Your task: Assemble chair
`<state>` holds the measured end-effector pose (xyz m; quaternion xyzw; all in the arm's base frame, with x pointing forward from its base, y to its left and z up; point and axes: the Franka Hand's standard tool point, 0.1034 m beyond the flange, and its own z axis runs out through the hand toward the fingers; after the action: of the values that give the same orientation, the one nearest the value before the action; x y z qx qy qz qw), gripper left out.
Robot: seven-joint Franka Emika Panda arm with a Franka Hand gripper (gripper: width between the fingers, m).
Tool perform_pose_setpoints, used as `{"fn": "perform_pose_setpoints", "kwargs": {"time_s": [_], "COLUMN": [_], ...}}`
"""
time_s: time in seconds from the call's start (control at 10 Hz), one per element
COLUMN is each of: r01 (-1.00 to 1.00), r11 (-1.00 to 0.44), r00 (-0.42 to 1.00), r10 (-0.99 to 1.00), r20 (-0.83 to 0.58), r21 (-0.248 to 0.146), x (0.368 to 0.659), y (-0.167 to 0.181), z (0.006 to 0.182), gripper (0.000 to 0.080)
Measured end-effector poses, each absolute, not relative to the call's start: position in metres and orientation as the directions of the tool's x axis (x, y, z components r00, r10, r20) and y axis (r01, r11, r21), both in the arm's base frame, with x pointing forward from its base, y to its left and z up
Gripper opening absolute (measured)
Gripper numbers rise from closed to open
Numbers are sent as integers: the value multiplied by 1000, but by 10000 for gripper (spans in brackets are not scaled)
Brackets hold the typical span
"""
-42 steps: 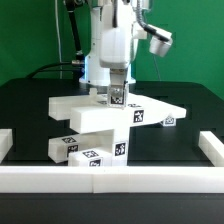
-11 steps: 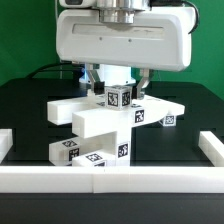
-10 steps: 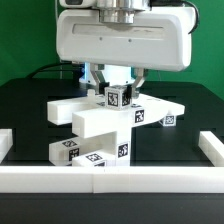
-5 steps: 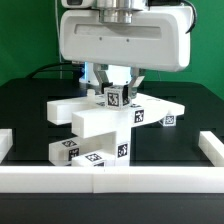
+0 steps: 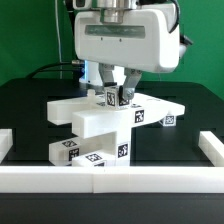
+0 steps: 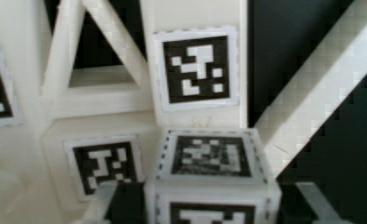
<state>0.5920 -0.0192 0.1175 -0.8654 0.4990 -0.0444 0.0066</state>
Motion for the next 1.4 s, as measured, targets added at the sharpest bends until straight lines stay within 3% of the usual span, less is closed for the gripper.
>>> {"fn": "perform_pose_setpoints", "kwargs": {"time_s": [0.6,1.4], "r01": [-988,-943], "r11": [-129,322], "r00": [126,-321], "r10": [-991,-947], "r20": [42,-18], "r21": [-79,-89], "x": [592,593], "y": [-18,-14], "z": [117,117], "gripper": [288,288]}}
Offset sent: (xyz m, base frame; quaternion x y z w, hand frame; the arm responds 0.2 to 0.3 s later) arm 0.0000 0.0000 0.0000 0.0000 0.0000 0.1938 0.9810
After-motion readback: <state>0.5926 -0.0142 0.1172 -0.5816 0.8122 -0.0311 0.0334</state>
